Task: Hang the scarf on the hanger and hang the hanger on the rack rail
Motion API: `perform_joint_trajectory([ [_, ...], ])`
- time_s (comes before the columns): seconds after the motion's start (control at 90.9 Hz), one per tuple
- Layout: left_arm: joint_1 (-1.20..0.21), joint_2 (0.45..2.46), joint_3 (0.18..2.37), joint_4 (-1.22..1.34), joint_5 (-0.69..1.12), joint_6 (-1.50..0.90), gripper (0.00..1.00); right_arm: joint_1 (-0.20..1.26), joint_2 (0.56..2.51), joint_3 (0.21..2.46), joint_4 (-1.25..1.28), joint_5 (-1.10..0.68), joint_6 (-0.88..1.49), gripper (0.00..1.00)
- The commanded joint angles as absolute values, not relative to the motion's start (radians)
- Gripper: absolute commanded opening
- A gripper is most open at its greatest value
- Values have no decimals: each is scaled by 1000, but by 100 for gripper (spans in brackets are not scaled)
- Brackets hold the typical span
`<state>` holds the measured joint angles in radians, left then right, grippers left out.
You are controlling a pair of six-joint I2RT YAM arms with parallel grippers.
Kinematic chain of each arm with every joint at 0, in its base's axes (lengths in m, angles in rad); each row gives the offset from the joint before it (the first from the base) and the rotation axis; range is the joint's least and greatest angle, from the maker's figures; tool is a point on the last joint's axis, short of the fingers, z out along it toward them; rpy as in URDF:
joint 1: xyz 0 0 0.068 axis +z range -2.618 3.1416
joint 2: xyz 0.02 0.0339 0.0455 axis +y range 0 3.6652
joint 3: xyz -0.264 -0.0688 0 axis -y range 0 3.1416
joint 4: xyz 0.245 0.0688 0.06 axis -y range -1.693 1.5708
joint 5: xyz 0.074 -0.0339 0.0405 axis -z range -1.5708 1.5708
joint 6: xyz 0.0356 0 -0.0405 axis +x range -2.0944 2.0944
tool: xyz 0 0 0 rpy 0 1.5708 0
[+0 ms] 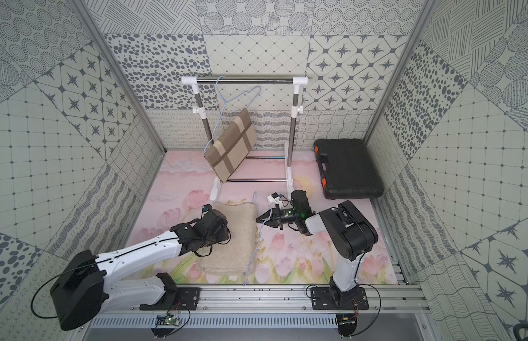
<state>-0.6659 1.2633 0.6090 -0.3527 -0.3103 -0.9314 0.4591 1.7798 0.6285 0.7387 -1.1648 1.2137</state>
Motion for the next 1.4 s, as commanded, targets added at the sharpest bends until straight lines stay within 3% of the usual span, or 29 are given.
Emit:
perform_joint_trajectory([
  [0.0,-624,1319,501,-369,-400,-1145,53,459,1699,654,594,-1146,1091,0],
  [0.176,-613,1366,537,-404,-366,-1108,57,460,1597,705,317,-1122,932,0],
  [0.264,-675,1311,592,-432,-406,-1061,59,469,1579,751,184,-1107,858,0],
  [0.561,-725,1110,638,-651,-495,-1071,62,479,1491,776,145,-1100,912,0],
  [0.66,-853,1014,698,-644,-560,-1034,61,496,1500,803,109,-1091,905,0],
  [0.781,-1105,941,768,-409,-674,-814,60,518,1535,834,109,-1068,913,0],
  [0.935,-1351,1045,841,-127,-714,-591,59,529,1570,847,122,-1043,930,0],
  [1.078,-1438,1154,866,-65,-771,-619,59,533,1574,858,128,-1031,939,0],
  [1.386,-1454,1330,1006,-383,-897,-834,63,544,1564,863,126,-1022,943,0],
])
